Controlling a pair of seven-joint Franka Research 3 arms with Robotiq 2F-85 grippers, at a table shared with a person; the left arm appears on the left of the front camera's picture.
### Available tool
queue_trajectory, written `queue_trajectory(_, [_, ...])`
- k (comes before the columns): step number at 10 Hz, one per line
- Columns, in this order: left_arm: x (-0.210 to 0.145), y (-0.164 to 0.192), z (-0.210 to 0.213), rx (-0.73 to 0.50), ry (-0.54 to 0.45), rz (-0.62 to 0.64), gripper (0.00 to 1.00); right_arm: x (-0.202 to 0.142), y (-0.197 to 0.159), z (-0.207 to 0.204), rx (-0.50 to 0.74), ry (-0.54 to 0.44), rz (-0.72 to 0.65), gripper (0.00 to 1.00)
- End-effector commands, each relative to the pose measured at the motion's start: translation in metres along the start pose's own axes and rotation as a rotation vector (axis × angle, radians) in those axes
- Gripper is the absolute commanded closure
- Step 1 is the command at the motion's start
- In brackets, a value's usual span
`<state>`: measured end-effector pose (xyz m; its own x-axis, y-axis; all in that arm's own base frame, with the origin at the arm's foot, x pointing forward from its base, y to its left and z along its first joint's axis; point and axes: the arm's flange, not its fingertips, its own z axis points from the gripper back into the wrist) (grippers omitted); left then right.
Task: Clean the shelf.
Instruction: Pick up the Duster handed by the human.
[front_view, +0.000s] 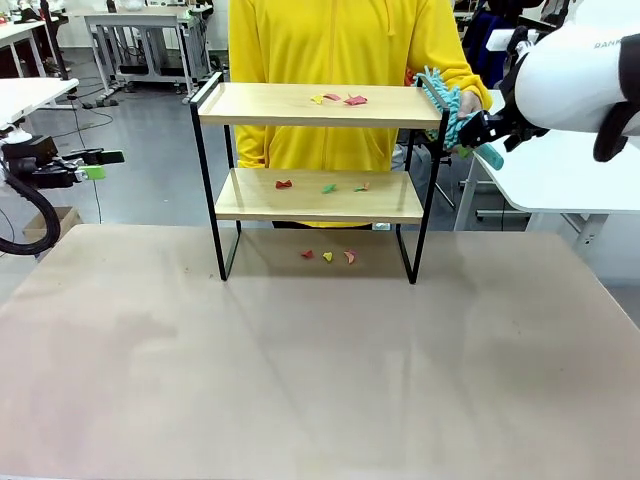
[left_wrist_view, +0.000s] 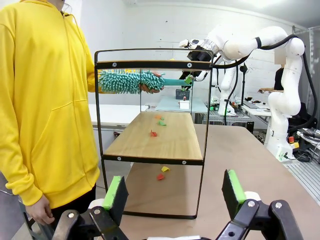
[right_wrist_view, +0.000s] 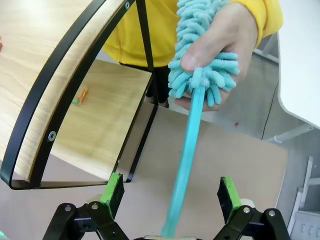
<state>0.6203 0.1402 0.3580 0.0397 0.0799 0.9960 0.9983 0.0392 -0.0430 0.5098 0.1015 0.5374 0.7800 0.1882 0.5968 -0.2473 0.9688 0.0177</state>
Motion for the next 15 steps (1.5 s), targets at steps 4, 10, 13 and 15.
queue_trajectory(4, [0.002, 0.000, 0.001, -0.005, 0.001, -0.007, 0.00, 0.010, 0.002, 0.005, -0.055, 0.029, -0.041, 1.00])
queue_trajectory(10, [0.002, 0.000, 0.001, -0.005, 0.001, -0.007, 0.00, 0.010, 0.001, 0.006, -0.101, 0.067, -0.079, 1.00])
queue_trajectory(13, [0.002, 0.000, 0.001, -0.005, 0.001, -0.007, 0.00, 0.011, -0.004, 0.007, -0.118, 0.052, -0.125, 1.00])
queue_trajectory(15, [0.002, 0.000, 0.001, -0.005, 0.001, -0.007, 0.00, 0.004, -0.008, 0.005, -0.074, 0.066, -0.071, 0.89])
